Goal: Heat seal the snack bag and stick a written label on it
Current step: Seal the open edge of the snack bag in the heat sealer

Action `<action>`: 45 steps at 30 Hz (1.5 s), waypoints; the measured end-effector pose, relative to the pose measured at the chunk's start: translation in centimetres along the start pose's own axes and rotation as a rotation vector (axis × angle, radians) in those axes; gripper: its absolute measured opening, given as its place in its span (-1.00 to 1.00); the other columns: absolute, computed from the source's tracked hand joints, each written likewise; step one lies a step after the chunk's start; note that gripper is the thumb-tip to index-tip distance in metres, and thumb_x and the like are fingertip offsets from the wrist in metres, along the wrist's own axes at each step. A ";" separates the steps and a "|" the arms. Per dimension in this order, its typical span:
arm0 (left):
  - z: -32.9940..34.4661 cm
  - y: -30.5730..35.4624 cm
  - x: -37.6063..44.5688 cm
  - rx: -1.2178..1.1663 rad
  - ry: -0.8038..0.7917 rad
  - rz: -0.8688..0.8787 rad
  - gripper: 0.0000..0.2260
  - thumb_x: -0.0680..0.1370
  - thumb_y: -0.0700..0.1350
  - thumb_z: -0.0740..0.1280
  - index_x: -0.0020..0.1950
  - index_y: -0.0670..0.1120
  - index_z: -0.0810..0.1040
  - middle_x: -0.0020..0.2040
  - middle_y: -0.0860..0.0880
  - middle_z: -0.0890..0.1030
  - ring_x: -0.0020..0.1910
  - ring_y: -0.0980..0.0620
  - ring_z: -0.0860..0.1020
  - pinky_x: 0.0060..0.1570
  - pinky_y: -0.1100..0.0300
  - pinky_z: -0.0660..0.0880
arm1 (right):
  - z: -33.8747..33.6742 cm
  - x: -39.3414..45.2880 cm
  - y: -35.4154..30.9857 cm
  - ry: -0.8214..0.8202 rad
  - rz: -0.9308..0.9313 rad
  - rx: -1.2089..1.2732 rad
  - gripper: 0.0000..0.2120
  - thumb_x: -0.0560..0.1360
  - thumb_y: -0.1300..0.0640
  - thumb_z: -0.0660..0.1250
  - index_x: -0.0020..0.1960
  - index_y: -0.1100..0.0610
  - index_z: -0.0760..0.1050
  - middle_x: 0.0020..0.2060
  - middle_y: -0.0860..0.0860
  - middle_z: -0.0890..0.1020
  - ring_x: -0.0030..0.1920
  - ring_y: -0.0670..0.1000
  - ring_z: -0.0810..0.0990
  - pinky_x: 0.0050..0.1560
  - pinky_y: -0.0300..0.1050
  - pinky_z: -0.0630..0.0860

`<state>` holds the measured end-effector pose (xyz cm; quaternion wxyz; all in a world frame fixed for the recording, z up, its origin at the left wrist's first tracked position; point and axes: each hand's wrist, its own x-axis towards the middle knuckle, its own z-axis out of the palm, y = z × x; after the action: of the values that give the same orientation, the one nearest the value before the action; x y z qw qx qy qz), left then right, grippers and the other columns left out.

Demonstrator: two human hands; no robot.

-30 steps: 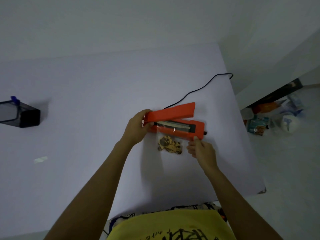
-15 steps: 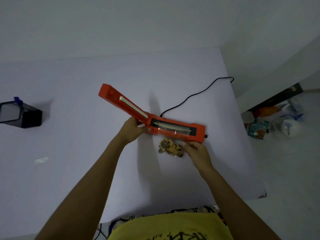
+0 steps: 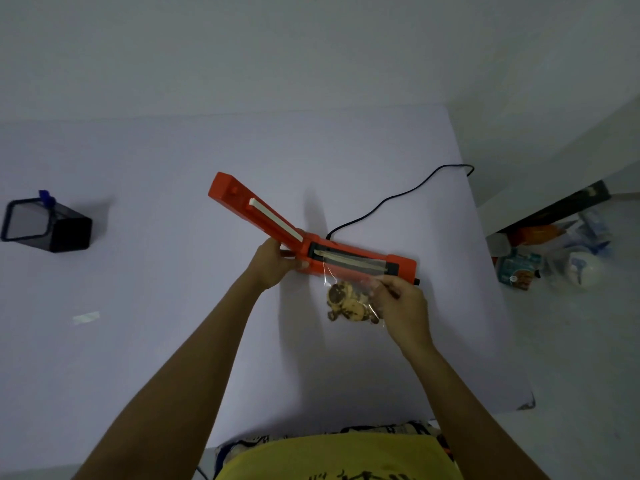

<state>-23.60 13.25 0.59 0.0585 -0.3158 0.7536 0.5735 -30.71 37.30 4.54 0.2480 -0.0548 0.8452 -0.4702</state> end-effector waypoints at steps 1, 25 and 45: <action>0.1 -0.1 0.1 -0.003 0.001 -0.005 -0.46 0.36 -0.14 0.51 0.30 -0.07 0.47 0.23 -0.09 0.56 0.21 -0.14 0.52 0.21 -0.17 0.50 | 0.0 -0.1 -0.5 -0.001 -0.018 -0.005 -0.88 0.55 0.15 0.32 -0.05 0.11 0.64 -0.22 -0.02 0.69 -0.19 -0.05 0.66 -0.15 -0.12 0.60; 1.4 -0.1 -3.1 -0.288 0.215 -0.182 -0.56 0.48 -0.28 0.38 0.30 -0.14 0.31 0.17 -0.15 0.51 0.08 -0.11 0.55 0.06 0.00 0.58 | -0.1 -0.9 -3.4 -0.175 -0.007 0.232 -0.85 0.53 0.18 0.34 -0.14 0.00 0.64 -0.21 -0.06 0.71 -0.13 -0.07 0.68 -0.11 -0.19 0.60; -7.1 -9.8 -11.5 -0.561 0.183 -0.362 -0.82 0.54 -0.15 0.35 0.09 -0.17 0.63 -0.02 -0.19 0.68 -0.05 -0.10 0.66 -0.09 0.17 0.60 | 15.0 -1.1 -2.0 -0.562 0.291 0.146 -0.88 0.52 0.18 0.35 -0.01 0.19 0.63 -0.09 0.14 0.69 -0.06 0.10 0.70 -0.09 -0.04 0.67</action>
<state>-7.26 10.17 0.06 0.0022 -0.4982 0.5004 0.7081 -23.00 25.07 0.08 0.5394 -0.0432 0.7068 -0.4556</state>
